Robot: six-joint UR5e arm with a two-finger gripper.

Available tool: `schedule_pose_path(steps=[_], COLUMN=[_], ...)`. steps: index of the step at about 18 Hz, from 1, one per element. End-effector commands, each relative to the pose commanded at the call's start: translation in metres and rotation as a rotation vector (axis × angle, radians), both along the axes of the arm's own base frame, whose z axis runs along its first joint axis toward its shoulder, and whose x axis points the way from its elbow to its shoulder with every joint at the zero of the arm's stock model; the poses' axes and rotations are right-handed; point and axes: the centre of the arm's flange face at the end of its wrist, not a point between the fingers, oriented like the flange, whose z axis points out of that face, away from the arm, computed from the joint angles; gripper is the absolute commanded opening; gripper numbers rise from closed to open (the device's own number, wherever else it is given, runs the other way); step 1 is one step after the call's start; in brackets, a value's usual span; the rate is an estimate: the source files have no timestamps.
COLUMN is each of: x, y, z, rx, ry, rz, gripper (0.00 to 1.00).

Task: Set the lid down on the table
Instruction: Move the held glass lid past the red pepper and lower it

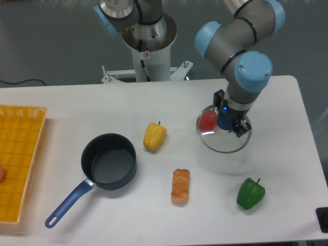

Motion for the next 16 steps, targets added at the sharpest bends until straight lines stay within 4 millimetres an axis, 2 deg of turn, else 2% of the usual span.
schedule_pose_path(steps=[3,8,11,16], x=[-0.012,-0.040,-0.052,-0.058], y=[-0.004,-0.026,-0.031,-0.030], z=[-0.007,-0.023,-0.032,-0.045], rx=[-0.016,-0.007,-0.008,-0.007], ry=[0.012,0.019,0.011,0.015], rz=[-0.023,-0.060,-0.068,-0.066], gripper=[0.48,0.48,0.48,0.48])
